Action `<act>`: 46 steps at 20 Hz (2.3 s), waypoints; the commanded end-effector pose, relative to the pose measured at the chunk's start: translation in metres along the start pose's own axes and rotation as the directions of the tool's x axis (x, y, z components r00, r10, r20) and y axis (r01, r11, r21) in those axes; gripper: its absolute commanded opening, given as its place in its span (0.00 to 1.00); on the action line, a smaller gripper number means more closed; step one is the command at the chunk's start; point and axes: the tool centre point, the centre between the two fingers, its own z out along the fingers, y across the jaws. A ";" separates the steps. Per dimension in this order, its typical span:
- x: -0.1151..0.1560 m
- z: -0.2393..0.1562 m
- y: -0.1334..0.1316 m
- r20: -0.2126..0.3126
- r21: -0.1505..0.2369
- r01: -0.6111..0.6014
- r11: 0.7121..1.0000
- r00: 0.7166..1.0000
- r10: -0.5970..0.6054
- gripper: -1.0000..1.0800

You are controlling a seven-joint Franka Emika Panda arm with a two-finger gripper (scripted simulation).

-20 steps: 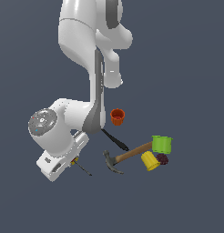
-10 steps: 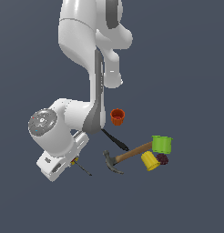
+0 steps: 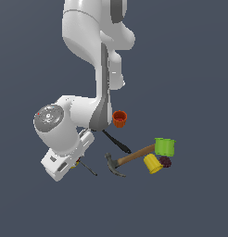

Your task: Pick up a designated object from a clutter of objects.

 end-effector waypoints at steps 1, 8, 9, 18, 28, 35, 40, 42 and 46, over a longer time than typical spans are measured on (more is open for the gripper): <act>0.007 -0.011 -0.009 -0.001 -0.002 0.001 1.000 1.000 -0.001 0.00; 0.037 -0.054 -0.049 0.000 -0.002 0.001 1.000 1.000 -0.001 0.00; 0.043 -0.062 -0.056 0.000 -0.002 0.001 1.000 1.000 -0.001 0.00; 0.095 -0.139 -0.126 0.002 -0.003 0.002 1.000 1.000 -0.002 0.00; 0.154 -0.225 -0.201 0.002 -0.004 0.002 1.000 1.000 -0.002 0.00; 0.194 -0.283 -0.250 0.001 -0.003 0.001 1.000 1.000 -0.001 0.00; 0.217 -0.314 -0.274 0.000 -0.003 0.001 1.000 1.000 -0.001 0.00; 0.223 -0.322 -0.281 0.000 -0.003 0.001 1.000 1.000 -0.001 0.00; 0.231 -0.332 -0.289 -0.001 -0.002 0.001 1.000 1.000 -0.001 0.00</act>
